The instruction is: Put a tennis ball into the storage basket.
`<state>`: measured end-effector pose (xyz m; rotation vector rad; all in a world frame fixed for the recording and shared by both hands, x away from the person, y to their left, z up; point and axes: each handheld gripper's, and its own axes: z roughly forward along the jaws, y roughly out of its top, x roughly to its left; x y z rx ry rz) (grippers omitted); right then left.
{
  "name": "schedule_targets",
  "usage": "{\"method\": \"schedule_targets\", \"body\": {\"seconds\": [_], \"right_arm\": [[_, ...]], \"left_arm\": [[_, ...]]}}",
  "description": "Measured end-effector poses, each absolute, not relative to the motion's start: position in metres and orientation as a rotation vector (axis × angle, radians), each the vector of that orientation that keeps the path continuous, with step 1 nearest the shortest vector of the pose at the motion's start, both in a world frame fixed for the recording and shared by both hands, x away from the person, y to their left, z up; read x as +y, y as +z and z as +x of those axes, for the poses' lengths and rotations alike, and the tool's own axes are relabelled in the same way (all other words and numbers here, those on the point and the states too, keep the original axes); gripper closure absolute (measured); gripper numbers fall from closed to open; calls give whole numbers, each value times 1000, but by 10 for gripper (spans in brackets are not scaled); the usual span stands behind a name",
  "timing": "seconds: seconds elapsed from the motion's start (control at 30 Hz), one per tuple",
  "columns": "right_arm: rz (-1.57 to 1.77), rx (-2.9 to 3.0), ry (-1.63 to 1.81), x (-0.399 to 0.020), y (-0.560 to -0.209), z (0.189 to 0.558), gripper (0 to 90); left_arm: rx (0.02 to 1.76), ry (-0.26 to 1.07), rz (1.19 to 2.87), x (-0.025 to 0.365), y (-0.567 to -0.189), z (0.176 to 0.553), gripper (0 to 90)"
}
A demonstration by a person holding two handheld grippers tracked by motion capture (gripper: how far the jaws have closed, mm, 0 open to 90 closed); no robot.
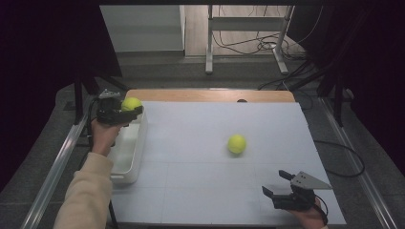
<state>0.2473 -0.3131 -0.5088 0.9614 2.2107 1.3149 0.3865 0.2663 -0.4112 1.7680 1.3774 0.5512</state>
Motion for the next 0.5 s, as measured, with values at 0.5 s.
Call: {"method": "schedule_targets", "body": {"seconds": [0.5], "right_arm": [[962,2215,1313,-313,-509,248,112]], "left_arm": [[1464,501,1802,279,-426,401,265]]}}
